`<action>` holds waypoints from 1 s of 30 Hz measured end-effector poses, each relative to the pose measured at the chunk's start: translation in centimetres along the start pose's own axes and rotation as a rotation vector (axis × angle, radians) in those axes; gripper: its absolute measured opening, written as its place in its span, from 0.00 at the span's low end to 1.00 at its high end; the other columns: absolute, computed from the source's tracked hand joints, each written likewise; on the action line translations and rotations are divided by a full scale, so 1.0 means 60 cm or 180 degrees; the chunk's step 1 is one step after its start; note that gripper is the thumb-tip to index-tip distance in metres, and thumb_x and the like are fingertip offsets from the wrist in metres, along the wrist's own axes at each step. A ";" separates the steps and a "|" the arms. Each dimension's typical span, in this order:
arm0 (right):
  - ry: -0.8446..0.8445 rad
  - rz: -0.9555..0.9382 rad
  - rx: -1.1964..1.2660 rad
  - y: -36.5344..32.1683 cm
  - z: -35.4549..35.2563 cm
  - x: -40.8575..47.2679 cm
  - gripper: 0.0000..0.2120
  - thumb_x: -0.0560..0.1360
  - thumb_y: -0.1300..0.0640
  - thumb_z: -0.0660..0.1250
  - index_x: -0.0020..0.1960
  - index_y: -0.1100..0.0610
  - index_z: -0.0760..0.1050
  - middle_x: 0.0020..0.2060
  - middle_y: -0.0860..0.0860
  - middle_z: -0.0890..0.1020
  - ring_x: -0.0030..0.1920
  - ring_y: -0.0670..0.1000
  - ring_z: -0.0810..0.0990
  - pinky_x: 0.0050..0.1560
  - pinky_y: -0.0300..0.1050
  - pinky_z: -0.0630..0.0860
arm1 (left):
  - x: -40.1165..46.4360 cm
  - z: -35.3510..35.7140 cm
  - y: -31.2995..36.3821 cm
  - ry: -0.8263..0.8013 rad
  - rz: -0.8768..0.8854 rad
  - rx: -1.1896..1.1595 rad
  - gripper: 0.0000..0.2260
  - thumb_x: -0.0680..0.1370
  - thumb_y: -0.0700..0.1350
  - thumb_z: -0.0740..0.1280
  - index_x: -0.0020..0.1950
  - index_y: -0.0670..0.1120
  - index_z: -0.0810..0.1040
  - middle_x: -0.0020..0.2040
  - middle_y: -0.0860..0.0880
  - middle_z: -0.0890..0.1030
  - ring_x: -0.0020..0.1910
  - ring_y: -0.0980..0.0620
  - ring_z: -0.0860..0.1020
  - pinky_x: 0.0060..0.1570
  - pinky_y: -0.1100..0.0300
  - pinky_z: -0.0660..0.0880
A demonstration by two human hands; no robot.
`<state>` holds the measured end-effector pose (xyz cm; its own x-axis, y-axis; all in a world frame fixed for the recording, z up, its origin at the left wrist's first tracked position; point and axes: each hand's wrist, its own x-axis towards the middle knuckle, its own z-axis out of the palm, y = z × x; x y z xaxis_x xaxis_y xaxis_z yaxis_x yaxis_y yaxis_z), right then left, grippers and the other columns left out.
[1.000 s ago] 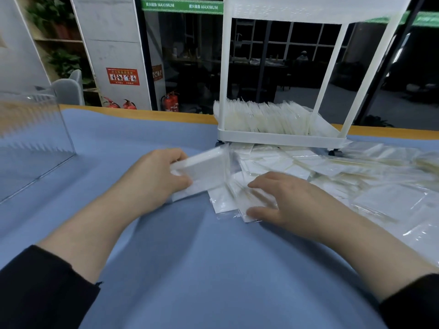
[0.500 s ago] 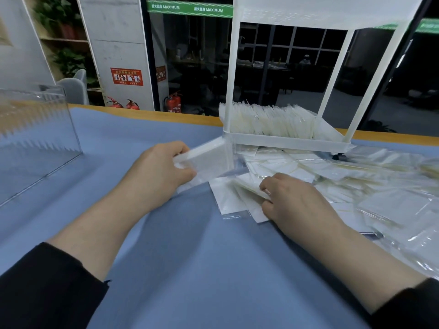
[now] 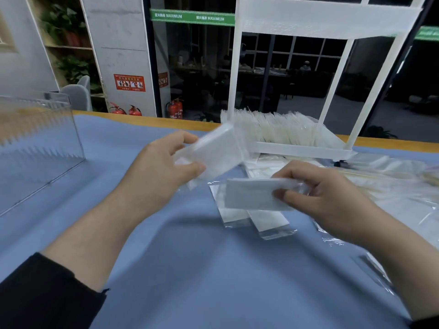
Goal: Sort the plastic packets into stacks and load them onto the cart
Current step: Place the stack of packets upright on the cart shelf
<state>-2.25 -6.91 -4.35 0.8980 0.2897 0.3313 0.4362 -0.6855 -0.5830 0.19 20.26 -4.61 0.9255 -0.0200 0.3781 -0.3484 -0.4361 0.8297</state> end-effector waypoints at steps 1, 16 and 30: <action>0.0096 -0.0027 0.0084 0.002 0.014 0.003 0.09 0.76 0.58 0.72 0.45 0.43 0.78 0.44 0.41 0.79 0.45 0.41 0.76 0.43 0.30 0.67 | -0.005 0.004 0.003 -0.0199 0.0048 0.0000 0.12 0.77 0.39 0.73 0.52 0.56 0.81 0.45 0.54 0.85 0.38 0.58 0.80 0.36 0.70 0.73; 0.0377 -0.0039 0.0664 0.027 0.068 0.017 0.29 0.71 0.51 0.78 0.64 0.33 0.69 0.48 0.36 0.78 0.52 0.35 0.75 0.49 0.25 0.69 | -0.023 0.056 -0.008 -0.0931 0.0183 0.0584 0.18 0.74 0.49 0.76 0.56 0.66 0.74 0.50 0.60 0.79 0.43 0.55 0.78 0.47 0.60 0.75; 0.0310 -0.0095 0.0489 0.034 0.063 0.019 0.18 0.72 0.52 0.75 0.57 0.37 0.75 0.51 0.37 0.79 0.48 0.42 0.77 0.46 0.30 0.71 | -0.012 0.053 -0.022 -0.0634 0.0224 -0.0138 0.22 0.72 0.44 0.79 0.57 0.64 0.75 0.53 0.57 0.79 0.48 0.57 0.79 0.49 0.67 0.76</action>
<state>-0.14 -5.44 -7.96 0.8779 0.2373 0.4160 0.4730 -0.5652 -0.6759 0.44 18.00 -7.29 0.9082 -0.2283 0.3506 -0.4152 -0.3884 0.8226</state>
